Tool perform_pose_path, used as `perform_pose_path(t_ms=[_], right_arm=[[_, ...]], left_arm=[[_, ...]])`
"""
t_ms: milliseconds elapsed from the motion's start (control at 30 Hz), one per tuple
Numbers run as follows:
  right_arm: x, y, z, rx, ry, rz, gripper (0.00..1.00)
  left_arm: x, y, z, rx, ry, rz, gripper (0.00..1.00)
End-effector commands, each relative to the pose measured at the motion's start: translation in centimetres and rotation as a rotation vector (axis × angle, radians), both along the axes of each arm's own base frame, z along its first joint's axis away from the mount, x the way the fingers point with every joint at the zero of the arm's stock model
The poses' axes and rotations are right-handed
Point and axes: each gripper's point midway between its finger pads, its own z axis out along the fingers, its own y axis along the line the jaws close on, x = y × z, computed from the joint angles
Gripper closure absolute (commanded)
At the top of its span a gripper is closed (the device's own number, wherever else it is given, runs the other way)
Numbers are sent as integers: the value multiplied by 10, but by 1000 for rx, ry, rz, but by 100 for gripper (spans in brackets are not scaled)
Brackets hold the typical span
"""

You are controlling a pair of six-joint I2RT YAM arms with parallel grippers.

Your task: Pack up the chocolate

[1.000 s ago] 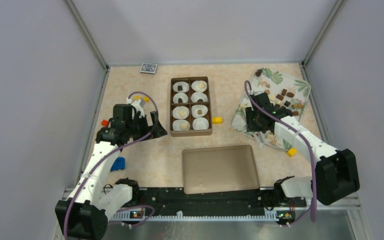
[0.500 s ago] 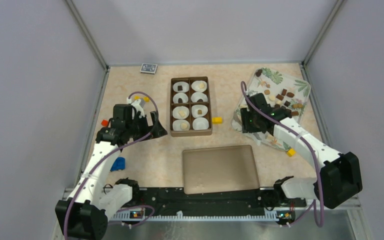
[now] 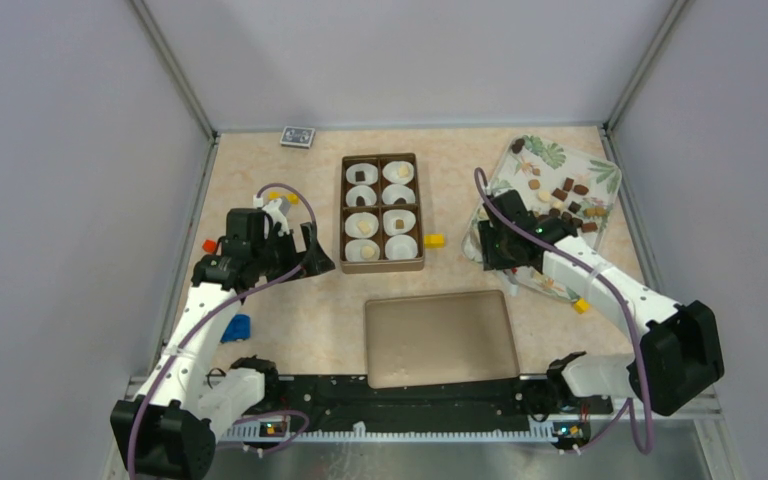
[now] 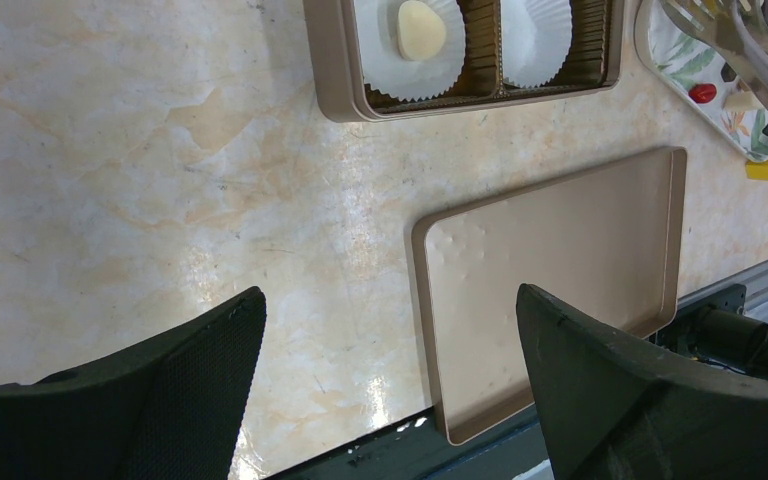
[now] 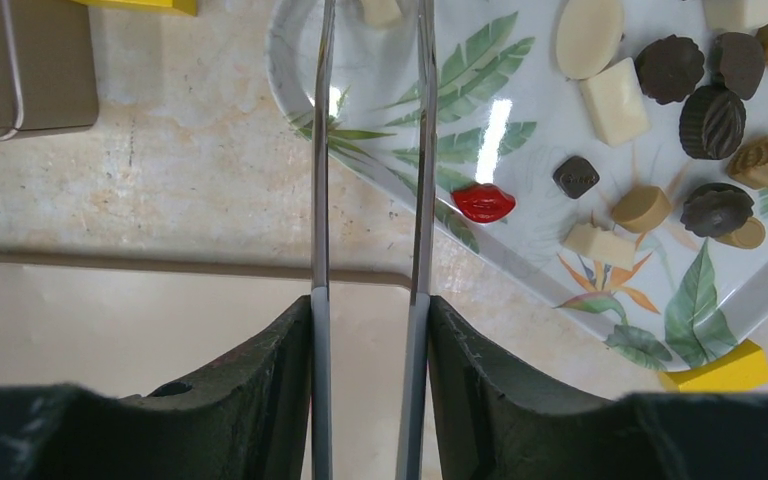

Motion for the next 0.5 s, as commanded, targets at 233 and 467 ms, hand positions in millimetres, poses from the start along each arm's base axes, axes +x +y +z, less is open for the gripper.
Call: perform_pose_path(t_ms=[233,467], right_arm=[[18,1,21,-27,-79,-2,84],[18,-4,57,5,-166,-35,100]], left_arm=[[7,-1,4,-10,-39,-2,1],[8,-2,8,-14,-46,-4,1]])
